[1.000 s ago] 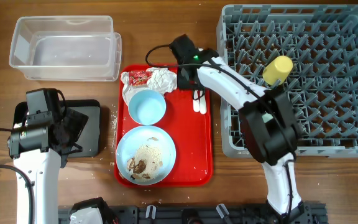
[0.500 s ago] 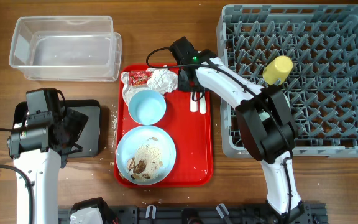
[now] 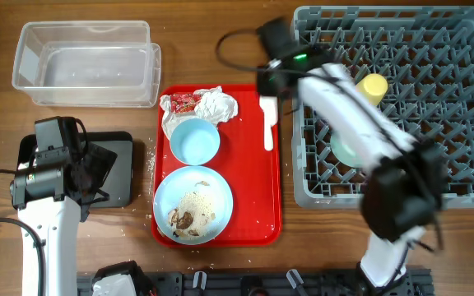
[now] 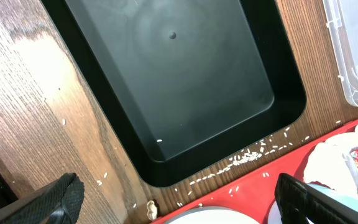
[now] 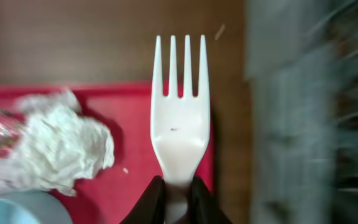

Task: Sort waste into correct bins and load items into the dishwasher rack
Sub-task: 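Grasp the white fork and drop it into the grey rack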

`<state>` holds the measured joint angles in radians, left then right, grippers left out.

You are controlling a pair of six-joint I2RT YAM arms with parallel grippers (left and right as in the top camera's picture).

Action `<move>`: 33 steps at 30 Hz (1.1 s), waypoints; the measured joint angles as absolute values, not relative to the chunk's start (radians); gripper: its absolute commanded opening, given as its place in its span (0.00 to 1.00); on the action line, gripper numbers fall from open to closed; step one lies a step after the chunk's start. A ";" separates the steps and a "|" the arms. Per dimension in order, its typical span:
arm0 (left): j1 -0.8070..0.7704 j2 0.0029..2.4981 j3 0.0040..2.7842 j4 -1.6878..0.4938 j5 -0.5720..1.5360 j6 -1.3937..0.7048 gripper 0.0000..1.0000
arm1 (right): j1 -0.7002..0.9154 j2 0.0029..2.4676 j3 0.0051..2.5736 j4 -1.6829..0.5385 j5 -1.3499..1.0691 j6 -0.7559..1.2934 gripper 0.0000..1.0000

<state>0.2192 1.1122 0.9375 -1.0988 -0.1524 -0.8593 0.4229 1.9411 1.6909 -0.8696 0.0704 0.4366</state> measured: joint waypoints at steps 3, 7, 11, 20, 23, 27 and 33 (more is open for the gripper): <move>0.219 1.112 0.937 -1.099 -0.152 -0.859 1.00 | 0.309 1.806 1.691 -0.862 0.071 0.332 0.13; 0.219 1.112 0.937 -1.099 -0.152 -0.859 1.00 | 0.170 1.752 1.691 -0.833 0.072 0.207 0.13; 0.219 1.112 0.937 -1.099 -0.152 -0.859 1.00 | 0.085 1.769 1.691 -0.776 0.071 0.121 0.16; 0.219 1.112 0.937 -1.099 -0.152 -0.859 1.00 | 0.064 1.895 1.691 -0.581 0.095 0.065 0.23; 0.219 1.112 0.937 -1.099 -0.152 -0.859 1.00 | 0.064 1.951 1.691 -0.563 0.134 0.065 0.24; 0.219 1.112 0.937 -1.099 -0.152 -0.859 1.00 | 0.064 1.987 1.691 -0.570 0.170 0.062 0.26; 0.219 1.112 0.937 -1.099 -0.152 -0.859 1.00 | 0.064 1.984 1.691 -0.628 0.104 0.064 0.42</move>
